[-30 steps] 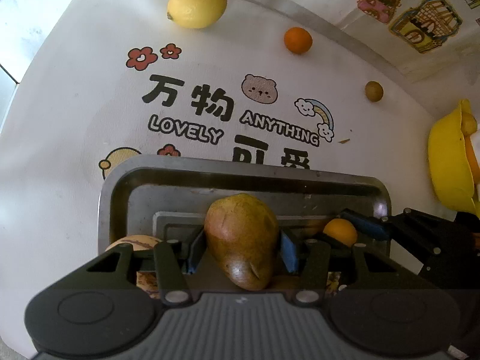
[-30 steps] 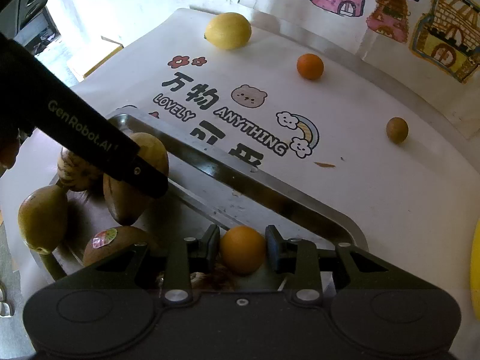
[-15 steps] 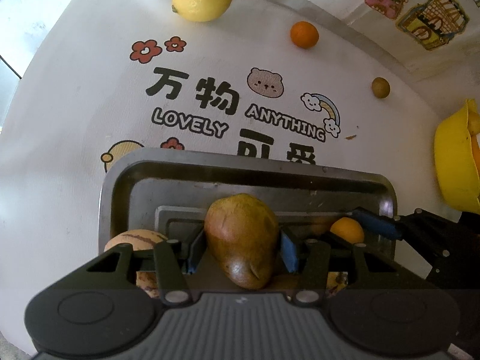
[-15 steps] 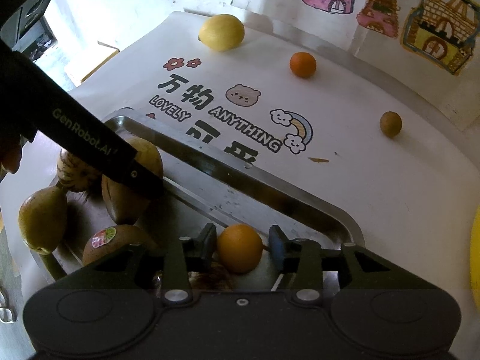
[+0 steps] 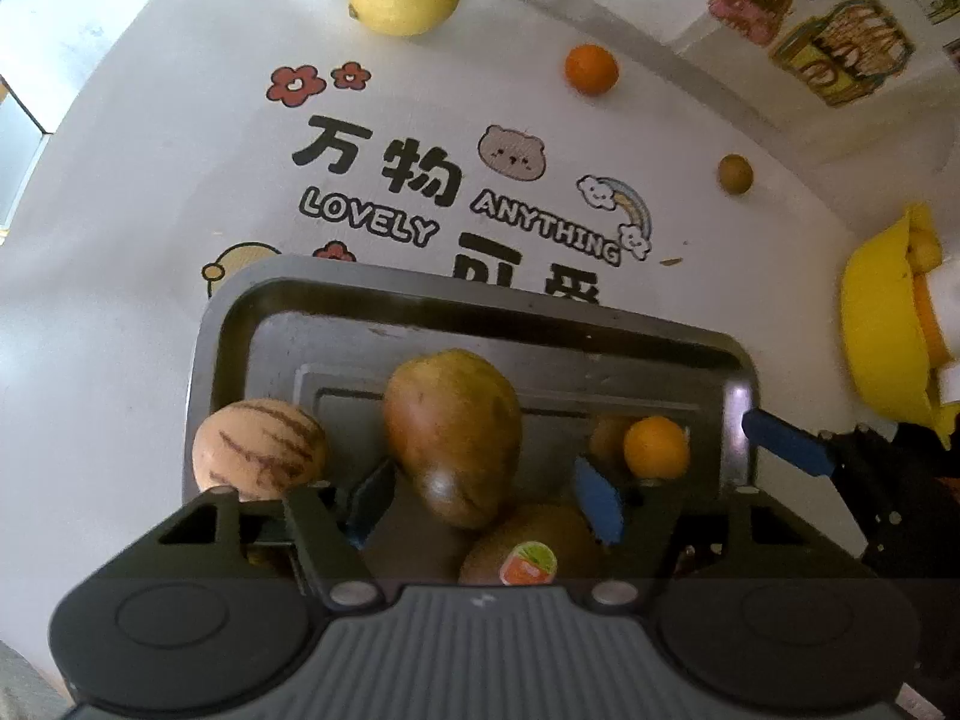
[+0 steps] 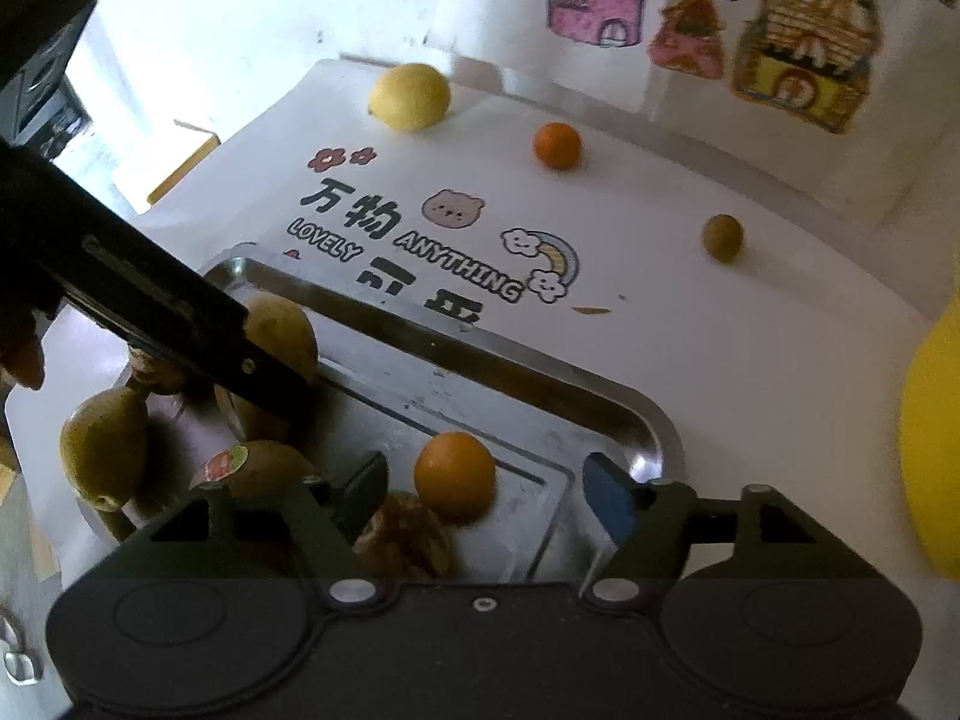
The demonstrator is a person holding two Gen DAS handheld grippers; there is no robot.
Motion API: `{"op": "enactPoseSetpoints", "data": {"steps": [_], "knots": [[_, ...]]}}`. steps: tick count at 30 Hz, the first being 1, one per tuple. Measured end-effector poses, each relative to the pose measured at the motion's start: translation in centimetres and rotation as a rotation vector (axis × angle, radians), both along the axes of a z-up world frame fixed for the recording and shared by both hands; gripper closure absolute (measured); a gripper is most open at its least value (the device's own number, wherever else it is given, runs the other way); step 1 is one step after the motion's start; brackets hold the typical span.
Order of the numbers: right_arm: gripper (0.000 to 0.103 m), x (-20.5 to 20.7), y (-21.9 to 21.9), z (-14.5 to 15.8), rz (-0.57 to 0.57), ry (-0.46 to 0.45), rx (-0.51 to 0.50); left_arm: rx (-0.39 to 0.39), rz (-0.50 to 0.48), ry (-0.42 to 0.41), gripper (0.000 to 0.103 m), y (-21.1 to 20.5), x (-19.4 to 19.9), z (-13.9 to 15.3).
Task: Organize fruits
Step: 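Lower the mango and orange into the tray and open both grippers, then lift both open tools away from the tray toward the remaining fruits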
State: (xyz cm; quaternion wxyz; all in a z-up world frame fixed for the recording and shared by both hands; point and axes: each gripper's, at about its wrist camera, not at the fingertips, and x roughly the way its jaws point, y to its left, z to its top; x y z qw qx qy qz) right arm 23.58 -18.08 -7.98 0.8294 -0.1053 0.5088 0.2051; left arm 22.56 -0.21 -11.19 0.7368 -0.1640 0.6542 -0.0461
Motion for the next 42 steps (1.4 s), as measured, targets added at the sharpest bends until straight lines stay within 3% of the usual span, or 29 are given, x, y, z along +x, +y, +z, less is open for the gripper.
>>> {"op": "enactPoseSetpoints", "data": {"steps": [10, 14, 25, 42], "knots": [[0.009, -3.3, -1.7, 2.5, -0.088, -0.024, 0.037, 0.020, 0.010, -0.071, 0.008, 0.8, -3.0, 4.0], [0.007, -5.0, -1.9, 3.2, -0.118, -0.018, 0.052, 0.063, -0.017, -0.099, 0.001, 1.3, -4.8, 5.1], [0.001, -9.8, -0.3, 3.4, -0.134, 0.007, 0.033, 0.208, -0.172, -0.135, 0.000, 2.7, -10.4, 5.6], [0.001, -13.1, -0.4, 1.9, -0.185, 0.095, -0.087, 0.291, -0.197, -0.038, 0.000, 6.2, -14.7, 2.6]]}}
